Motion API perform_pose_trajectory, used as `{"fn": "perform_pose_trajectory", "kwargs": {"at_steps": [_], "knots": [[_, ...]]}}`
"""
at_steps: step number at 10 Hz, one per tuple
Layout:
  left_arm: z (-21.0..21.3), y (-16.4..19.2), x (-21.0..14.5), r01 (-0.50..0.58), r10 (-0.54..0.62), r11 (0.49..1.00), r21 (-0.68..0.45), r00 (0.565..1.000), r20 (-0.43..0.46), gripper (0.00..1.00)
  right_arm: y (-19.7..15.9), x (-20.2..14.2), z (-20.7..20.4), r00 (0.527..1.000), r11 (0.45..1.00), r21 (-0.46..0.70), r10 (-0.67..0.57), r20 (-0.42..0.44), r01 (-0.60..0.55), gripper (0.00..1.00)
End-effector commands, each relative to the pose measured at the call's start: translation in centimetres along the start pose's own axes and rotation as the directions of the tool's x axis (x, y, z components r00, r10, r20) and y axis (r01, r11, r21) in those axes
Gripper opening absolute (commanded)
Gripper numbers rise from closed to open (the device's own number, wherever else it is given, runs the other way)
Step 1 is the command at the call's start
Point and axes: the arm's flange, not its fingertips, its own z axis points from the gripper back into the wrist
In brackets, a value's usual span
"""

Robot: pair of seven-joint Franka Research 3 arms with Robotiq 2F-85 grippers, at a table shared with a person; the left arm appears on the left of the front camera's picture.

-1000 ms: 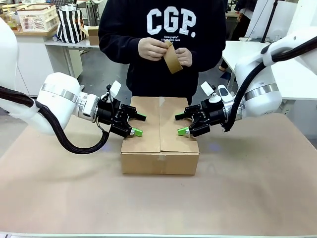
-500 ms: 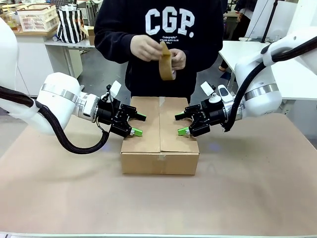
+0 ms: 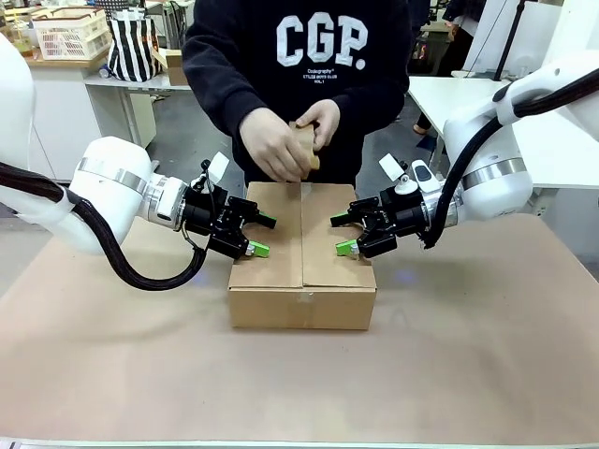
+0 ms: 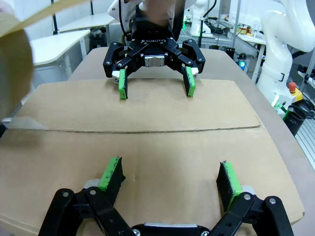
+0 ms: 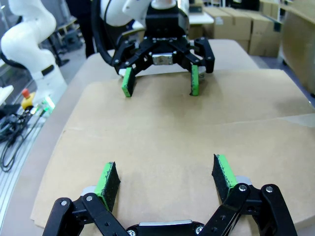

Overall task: Pack the gift set into the box.
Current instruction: Press and hold the closed box until the human finishes sealing it.

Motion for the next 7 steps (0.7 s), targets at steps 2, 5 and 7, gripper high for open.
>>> {"fn": "perform_pose_trajectory", "kwargs": {"at_steps": [2,5,7], "knots": [[0.0,-0.2,-0.37,-0.003,0.003,1.0,0.008,1.0,0.005,1.0,0.04,-0.21,-0.1,1.0,1.0,-0.001,-0.005,-0.007,0.005,1.0],[0.0,-0.2,-0.37,-0.003,0.003,1.0,0.008,1.0,0.005,1.0,0.04,-0.21,-0.1,1.0,1.0,-0.001,-0.005,-0.007,0.005,1.0],[0.0,-0.2,-0.37,-0.003,0.003,1.0,0.008,1.0,0.005,1.0,0.04,-0.21,-0.1,1.0,1.0,-0.001,-0.005,-0.007,0.005,1.0]]}}
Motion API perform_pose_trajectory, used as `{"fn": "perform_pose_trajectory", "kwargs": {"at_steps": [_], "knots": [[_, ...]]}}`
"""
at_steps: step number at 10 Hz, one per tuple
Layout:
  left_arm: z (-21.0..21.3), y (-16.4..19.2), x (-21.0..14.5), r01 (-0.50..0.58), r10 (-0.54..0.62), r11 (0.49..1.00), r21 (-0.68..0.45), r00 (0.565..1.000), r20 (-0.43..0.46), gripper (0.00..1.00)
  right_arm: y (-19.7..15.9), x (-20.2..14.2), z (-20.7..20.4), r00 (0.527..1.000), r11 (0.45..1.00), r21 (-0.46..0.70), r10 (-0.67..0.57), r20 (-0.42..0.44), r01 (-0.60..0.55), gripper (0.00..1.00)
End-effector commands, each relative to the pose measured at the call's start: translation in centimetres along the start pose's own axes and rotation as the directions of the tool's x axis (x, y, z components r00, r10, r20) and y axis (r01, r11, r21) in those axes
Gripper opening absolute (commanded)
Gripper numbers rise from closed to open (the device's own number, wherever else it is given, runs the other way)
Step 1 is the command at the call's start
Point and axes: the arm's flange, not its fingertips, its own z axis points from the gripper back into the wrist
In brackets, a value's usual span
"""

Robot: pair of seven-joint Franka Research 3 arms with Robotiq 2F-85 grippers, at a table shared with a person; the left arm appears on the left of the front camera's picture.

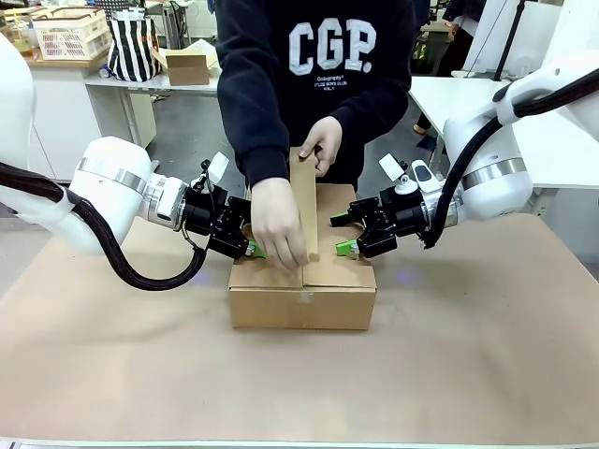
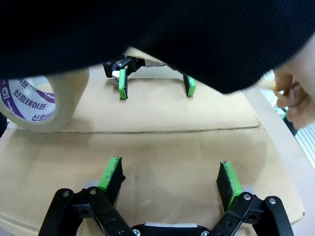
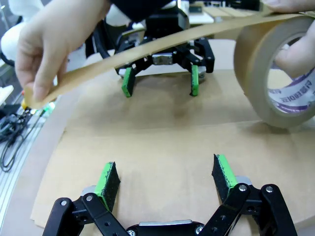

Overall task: Pack the gift set into the box.
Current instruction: Press and hold the closed box until the human finishes sealing it.

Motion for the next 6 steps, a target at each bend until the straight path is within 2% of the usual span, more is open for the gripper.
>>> {"fn": "perform_pose_trajectory", "kwargs": {"at_steps": [1,6], "knots": [[0.0,-0.2,-0.37,-0.003,0.003,1.0,0.008,1.0,0.005,1.0,0.04,-0.21,-0.1,1.0,1.0,-0.001,-0.005,-0.007,0.005,1.0],[0.0,-0.2,-0.37,-0.003,0.003,1.0,0.008,1.0,0.005,1.0,0.04,-0.21,-0.1,1.0,1.0,-0.001,-0.005,-0.007,0.005,1.0]]}}
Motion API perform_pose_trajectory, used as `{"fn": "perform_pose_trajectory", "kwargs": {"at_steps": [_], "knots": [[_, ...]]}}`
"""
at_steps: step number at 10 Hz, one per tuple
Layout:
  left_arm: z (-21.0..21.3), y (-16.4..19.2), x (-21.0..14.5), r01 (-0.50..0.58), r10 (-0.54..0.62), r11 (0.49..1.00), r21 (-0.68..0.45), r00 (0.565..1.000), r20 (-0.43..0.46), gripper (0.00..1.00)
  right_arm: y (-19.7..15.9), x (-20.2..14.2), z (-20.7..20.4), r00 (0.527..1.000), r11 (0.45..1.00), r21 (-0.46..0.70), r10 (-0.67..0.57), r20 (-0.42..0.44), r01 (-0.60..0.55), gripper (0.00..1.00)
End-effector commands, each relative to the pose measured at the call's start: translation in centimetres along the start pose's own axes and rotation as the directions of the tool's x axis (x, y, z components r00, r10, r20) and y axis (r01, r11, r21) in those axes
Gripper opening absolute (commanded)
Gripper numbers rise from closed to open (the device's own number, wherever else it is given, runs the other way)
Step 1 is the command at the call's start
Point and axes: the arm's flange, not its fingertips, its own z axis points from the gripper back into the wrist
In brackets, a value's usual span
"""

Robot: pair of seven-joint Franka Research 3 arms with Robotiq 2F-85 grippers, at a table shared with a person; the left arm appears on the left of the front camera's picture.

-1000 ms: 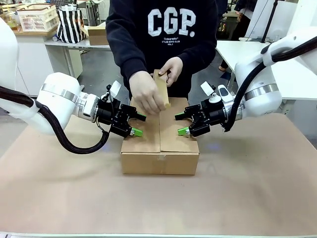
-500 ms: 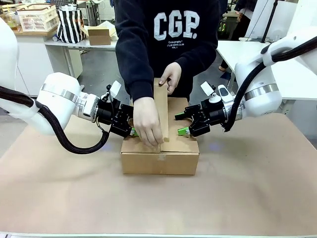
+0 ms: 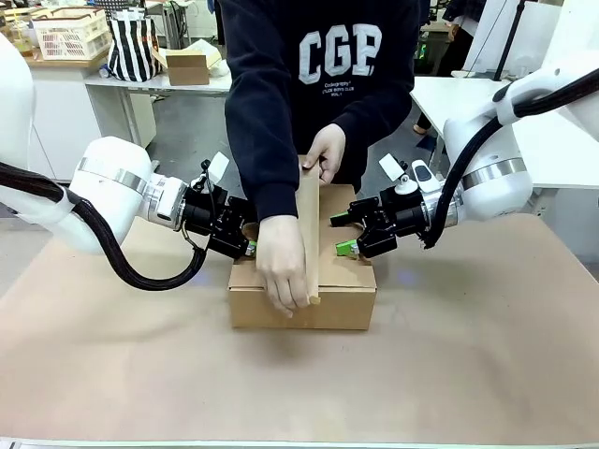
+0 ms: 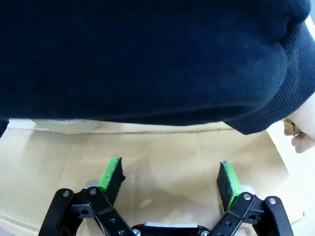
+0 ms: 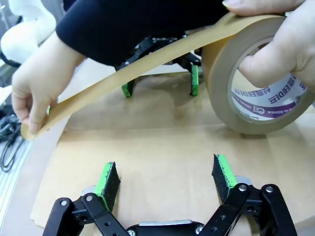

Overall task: Pack the gift set into the box.
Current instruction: Press and hold the closed box until the human finishes sealing it.

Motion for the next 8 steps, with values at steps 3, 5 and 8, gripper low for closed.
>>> {"fn": "perform_pose_trajectory", "kwargs": {"at_steps": [3,5,8], "knots": [[0.0,-0.2,-0.37,-0.003,0.003,1.0,0.008,1.0,0.005,1.0,0.04,-0.21,-0.1,1.0,1.0,-0.001,-0.005,-0.007,0.005,1.0],[0.0,-0.2,-0.37,-0.003,0.003,1.0,0.008,1.0,0.005,1.0,0.04,-0.21,-0.1,1.0,1.0,-0.001,-0.005,-0.007,0.005,1.0],[0.0,-0.2,-0.37,-0.003,0.003,1.0,0.008,1.0,0.005,1.0,0.04,-0.21,-0.1,1.0,1.0,-0.001,-0.005,-0.007,0.005,1.0]]}}
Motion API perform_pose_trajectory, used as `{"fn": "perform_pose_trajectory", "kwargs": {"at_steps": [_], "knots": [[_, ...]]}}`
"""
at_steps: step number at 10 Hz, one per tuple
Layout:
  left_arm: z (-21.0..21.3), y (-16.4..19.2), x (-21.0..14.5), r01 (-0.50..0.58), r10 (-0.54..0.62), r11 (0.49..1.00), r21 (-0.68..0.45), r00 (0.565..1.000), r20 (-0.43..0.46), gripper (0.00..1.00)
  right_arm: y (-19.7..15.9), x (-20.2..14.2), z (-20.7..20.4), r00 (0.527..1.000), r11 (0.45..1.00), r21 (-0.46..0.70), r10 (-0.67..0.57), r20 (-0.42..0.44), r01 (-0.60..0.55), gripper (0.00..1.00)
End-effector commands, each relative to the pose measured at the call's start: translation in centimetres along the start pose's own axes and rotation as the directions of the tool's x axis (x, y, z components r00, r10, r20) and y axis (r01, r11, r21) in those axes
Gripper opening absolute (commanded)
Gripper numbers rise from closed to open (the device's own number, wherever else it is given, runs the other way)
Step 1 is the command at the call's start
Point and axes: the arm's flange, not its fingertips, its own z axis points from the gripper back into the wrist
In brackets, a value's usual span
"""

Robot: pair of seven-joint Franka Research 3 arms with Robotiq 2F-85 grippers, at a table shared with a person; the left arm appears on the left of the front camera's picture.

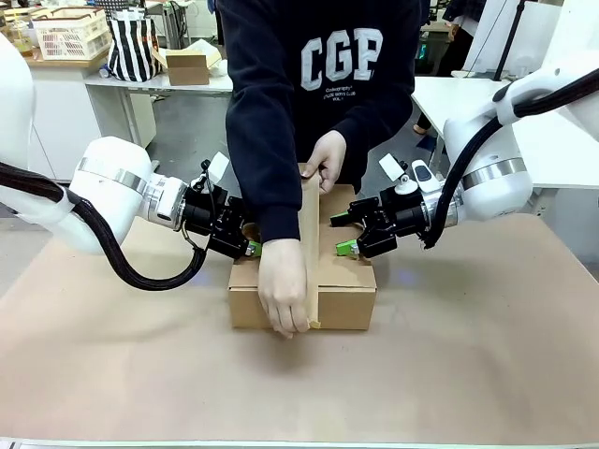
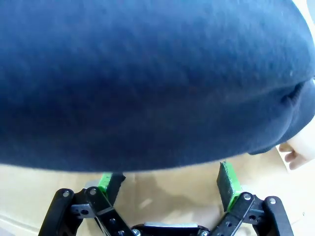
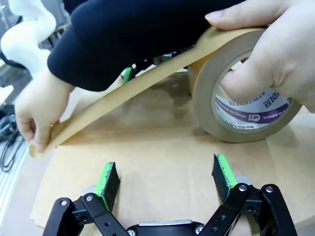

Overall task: Pack the gift set into the box.
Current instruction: Press and hold the closed box until the human finishes sealing it.

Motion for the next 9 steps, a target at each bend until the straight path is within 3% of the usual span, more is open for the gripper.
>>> {"fn": "perform_pose_trajectory", "kwargs": {"at_steps": [1,9], "knots": [[0.0,-0.2,-0.37,-0.003,0.003,1.0,0.008,1.0,0.005,1.0,0.04,-0.21,-0.1,1.0,1.0,-0.001,-0.005,-0.007,0.005,1.0],[0.0,-0.2,-0.37,-0.003,0.003,1.0,0.008,1.0,0.005,1.0,0.04,-0.21,-0.1,1.0,1.0,-0.001,-0.005,-0.007,0.005,1.0]]}}
